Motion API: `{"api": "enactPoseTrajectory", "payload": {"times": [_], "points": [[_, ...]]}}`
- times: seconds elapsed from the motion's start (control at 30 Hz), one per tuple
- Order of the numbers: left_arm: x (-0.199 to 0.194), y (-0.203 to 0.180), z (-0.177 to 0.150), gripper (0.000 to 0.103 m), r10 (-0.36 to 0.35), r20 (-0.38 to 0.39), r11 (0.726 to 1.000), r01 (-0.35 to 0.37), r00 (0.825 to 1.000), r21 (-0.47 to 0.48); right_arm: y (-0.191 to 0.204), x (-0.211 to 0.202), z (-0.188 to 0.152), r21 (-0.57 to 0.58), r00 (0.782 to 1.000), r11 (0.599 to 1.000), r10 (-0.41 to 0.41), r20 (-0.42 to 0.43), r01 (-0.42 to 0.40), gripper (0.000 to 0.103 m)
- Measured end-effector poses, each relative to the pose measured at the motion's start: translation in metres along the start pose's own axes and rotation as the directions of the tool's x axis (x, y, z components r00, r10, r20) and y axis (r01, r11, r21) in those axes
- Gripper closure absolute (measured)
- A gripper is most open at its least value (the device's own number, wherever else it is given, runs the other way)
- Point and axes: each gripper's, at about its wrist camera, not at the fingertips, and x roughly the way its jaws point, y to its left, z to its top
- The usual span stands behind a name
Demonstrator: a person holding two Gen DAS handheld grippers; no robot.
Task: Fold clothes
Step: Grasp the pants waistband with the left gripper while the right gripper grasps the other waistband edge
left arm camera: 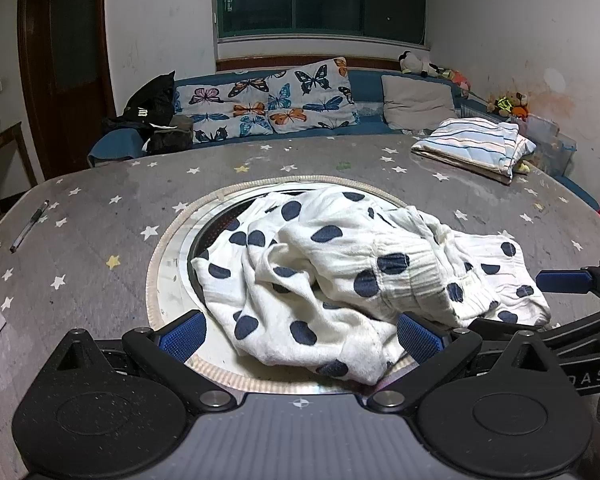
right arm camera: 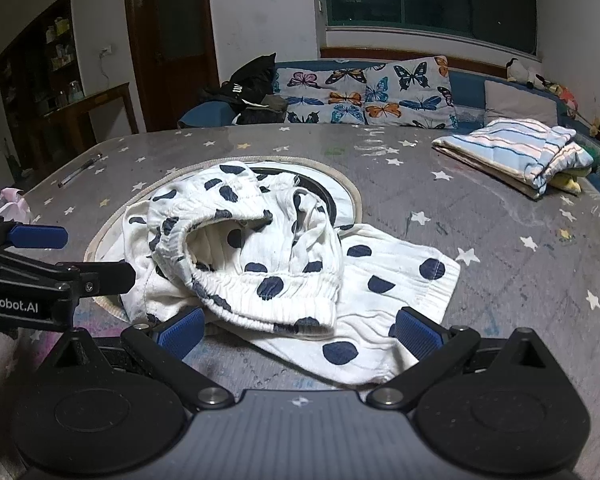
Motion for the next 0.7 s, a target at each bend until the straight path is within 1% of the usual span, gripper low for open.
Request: {"api": "enactPoseTrajectory", "payload": {"times": [0.07,0.3,0.47,0.57,0.7], "points": [[0.001,0.001,0.003,0.000,0.001,0.002,1.000,-0.001,1.000,-0.002,-0.001,-0.001,0.002,-0.001,1.000,1.000,0.000,0.005,0.000,0.002],[0.001,0.005,0.023,0.000,-0.007,0.036,1.000,0.008,0.999,-0.007,-0.010,0.002,0.013,0.006,1.000,1.000,0.011,0.013,-0.011,0.013],[0.005,0.006,0.043,0.001,-0.049,0.065,0.999,0.049,0.997,-0.011,-0.016,0.011,0.023,0.013,1.000,1.000,0.026,0.005,-0.026,0.024],[0.010,-0.001,0.055,0.004,-0.080,0.077,0.997,0.079,0.994,0.017,-0.020,0.019,0.030,0.013,0.999,0.999,0.036,-0.004,-0.036,0.030],[0.024,-0.016,0.066,0.005,-0.119,0.069,0.990,0.113,0.990,0.085,-0.022,0.035,0.038,0.014,0.998,0.998,0.063,-0.028,-0.062,0.035]]}}
